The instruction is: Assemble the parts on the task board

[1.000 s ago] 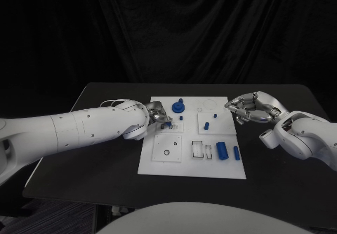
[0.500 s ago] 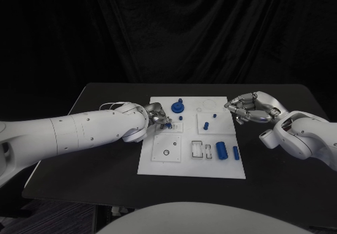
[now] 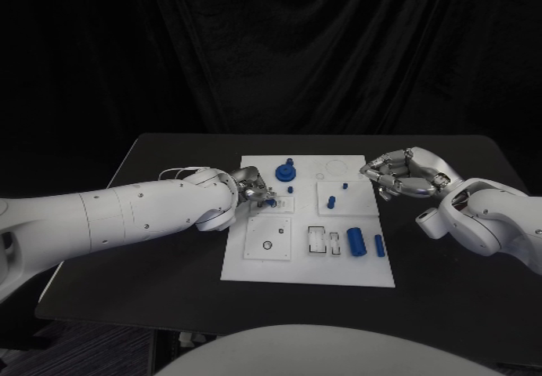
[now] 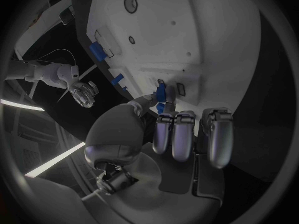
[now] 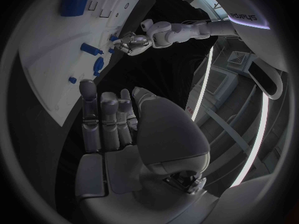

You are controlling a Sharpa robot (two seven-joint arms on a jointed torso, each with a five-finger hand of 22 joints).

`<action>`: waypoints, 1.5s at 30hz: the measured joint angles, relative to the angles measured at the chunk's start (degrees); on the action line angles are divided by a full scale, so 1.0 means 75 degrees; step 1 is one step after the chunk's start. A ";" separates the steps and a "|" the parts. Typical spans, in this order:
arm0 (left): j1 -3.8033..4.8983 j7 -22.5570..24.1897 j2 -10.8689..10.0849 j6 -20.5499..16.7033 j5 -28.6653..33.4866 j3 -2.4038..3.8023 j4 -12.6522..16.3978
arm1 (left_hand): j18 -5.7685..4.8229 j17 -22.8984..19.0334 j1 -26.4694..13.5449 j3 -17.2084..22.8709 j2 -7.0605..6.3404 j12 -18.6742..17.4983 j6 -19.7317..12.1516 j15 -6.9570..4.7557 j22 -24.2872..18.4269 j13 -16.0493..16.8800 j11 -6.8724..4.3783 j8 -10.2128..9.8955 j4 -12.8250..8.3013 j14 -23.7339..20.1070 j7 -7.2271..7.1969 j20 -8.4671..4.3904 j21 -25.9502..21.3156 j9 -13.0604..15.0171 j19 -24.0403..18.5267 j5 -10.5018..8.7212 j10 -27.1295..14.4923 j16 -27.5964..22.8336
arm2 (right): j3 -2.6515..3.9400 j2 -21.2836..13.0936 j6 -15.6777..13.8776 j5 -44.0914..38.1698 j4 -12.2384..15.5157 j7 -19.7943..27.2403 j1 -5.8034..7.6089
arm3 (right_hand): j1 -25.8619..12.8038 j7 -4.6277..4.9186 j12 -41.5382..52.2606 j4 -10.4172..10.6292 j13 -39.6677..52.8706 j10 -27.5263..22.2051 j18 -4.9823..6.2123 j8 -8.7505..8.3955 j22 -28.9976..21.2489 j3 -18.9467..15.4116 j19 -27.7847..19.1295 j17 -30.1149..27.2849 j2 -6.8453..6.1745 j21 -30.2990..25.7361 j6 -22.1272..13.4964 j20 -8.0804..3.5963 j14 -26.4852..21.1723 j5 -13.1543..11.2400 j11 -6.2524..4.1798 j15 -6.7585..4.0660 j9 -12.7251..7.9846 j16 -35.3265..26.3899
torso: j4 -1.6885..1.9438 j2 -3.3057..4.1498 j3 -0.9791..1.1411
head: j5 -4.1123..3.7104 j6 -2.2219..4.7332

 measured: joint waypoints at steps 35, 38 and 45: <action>-0.0113 0.0083 -0.0004 -0.0108 -0.0018 0.0012 -0.0028 | 0.0001 0.0000 -0.0233 -0.0914 0.0050 0.0000 0.0104 0.0000 0.0000 0.0000 0.0000 -0.0406 0.0957 0.0000 -0.0105 0.0026 -0.0088 -0.0043 -0.0083 -0.1271 0.0000 0.0000 | 0.0000 0.0007 0.0168 0.0000 -0.0027 -0.0187 -0.0013 | 0.0000 -0.0017 0.0000 -0.0029 -0.0045 -0.0052 0.0001 0.0028 -0.0016 0.0029 -0.0028 -0.0039 0.0000 -0.0075 -0.0017 -0.0028 -0.0028 0.0000 -0.0002 0.0029 0.0000 -0.0029 | -0.0013 0.0000 -0.0003 | -0.0051 -0.0002; -0.0114 0.0083 -0.0005 -0.0108 -0.0018 0.0017 -0.0033 | 0.0002 0.0000 -0.0233 -0.1001 0.0050 0.0000 0.0121 0.0000 0.0005 0.0000 0.0000 -0.0440 0.0998 0.0000 -0.0089 0.0026 -0.0089 -0.0043 -0.0083 -0.1271 0.0000 0.0000 | 0.0000 0.0009 0.0191 0.0000 -0.0030 -0.0208 -0.0014 | 0.0000 -0.0027 0.0000 -0.0029 -0.0047 -0.0056 0.0001 0.0028 -0.0017 0.0029 -0.0028 -0.0039 0.0000 -0.0075 -0.0027 -0.0028 -0.0028 0.0000 -0.0001 0.0029 0.0000 -0.0029 | -0.0015 0.0004 -0.0003 | -0.0061 -0.0002; -0.0117 0.0087 -0.0006 -0.0089 -0.0019 0.0023 -0.0036 | 0.0002 0.0000 -0.0044 -0.1053 0.0027 0.0000 0.0133 0.0000 0.0005 0.0000 0.0000 -0.0485 0.0873 0.0000 -0.0077 0.0026 -0.0088 -0.0046 -0.0083 -0.0823 0.0000 0.0000 | 0.0000 0.0015 0.0230 0.0000 -0.0035 -0.0246 -0.0014 | 0.0000 -0.0027 0.0000 -0.0029 -0.0051 -0.0056 0.0019 0.0028 -0.0023 0.0029 -0.0028 -0.0039 0.0000 -0.0075 -0.0027 -0.0028 -0.0028 0.0000 -0.0001 0.0029 0.0000 -0.0029 | -0.0011 0.0004 -0.0003 | -0.0078 -0.0003</action>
